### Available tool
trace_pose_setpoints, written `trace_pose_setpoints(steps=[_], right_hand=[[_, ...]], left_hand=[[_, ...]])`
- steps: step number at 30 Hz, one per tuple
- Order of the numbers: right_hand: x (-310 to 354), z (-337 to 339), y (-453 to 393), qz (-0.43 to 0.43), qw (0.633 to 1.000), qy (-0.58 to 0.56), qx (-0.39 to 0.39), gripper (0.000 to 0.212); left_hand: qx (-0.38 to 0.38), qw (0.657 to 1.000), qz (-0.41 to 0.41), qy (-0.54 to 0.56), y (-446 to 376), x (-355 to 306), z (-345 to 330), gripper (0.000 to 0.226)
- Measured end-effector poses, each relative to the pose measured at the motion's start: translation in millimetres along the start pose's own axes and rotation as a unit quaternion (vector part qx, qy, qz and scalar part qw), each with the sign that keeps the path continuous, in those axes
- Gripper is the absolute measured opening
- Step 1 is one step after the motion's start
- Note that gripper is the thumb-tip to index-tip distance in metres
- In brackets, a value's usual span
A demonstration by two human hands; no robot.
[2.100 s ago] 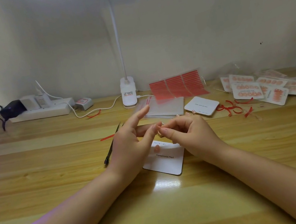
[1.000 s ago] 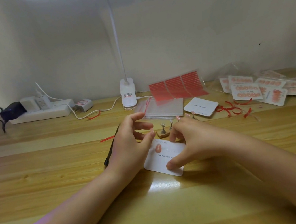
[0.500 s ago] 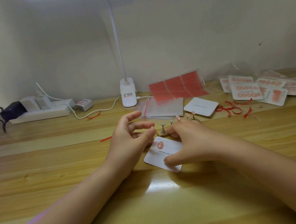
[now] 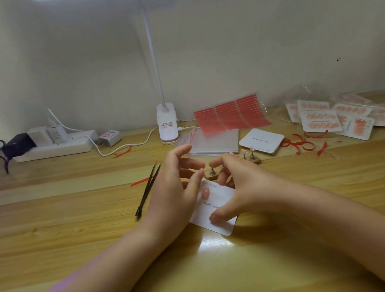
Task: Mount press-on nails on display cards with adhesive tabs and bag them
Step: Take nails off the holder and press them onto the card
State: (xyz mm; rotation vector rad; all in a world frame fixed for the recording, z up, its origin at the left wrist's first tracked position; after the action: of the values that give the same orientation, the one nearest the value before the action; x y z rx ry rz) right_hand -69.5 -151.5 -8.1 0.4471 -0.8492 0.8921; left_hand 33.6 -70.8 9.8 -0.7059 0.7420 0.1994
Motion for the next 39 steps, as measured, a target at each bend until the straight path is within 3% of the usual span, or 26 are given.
trace_pose_setpoints(steps=[8, 11, 14, 17, 21, 27, 33, 39], right_hand=[[22.2, -2.9, 6.2, 0.089, 0.996, -0.022, -0.008, 0.1], [22.8, 1.5, 6.3, 0.102, 0.993, -0.038, -0.047, 0.098], [8.8, 8.4, 5.0, 0.053, 0.983, -0.14, -0.111, 0.099], [-1.7, 6.7, 4.8, 0.012, 0.939, -0.313, -0.139, 0.086], [-2.3, 13.9, 7.7, 0.014, 0.911, -0.364, -0.194, 0.057], [1.5, 8.7, 7.0, -0.017, 0.873, -0.466, -0.141, 0.045], [8.1, 14.9, 6.6, -0.018, 0.848, -0.521, -0.101, 0.027], [9.0, 27.5, 6.8, 0.019, 0.859, -0.494, -0.134, 0.034]], left_hand=[[-0.045, 0.994, -0.035, -0.093, 1.7, -1.5, 5.0, 0.055], [-0.066, 0.996, -0.015, -0.057, -0.5, 0.3, 10.7, 0.056], [-0.098, 0.995, 0.017, 0.007, -3.4, 6.2, 19.7, 0.055], [-0.129, 0.99, 0.02, 0.045, -3.9, 5.5, 26.8, 0.057], [-0.152, 0.985, 0.007, 0.08, -2.7, 0.1, 31.2, 0.058], [-0.135, 0.984, -0.028, 0.11, -0.3, -11.9, 28.8, 0.05], [-0.109, 0.967, 0.014, 0.229, -1.8, -11.7, 23.9, 0.048], [-0.089, 0.948, 0.048, 0.301, -2.1, -16.7, 20.5, 0.049]])
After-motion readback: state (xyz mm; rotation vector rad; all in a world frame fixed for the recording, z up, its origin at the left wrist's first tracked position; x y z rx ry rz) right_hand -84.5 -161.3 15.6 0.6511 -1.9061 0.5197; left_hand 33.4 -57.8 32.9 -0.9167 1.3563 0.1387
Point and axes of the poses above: each hand's wrist, its own y-axis away from the middle knuckle, its own z-axis out of the back of the hand, x = y × z, the point moved 9 cm from there along -y, towards the middle knuckle, and after that the axes turned 13 degrees about -y, right-handed, at the moved point
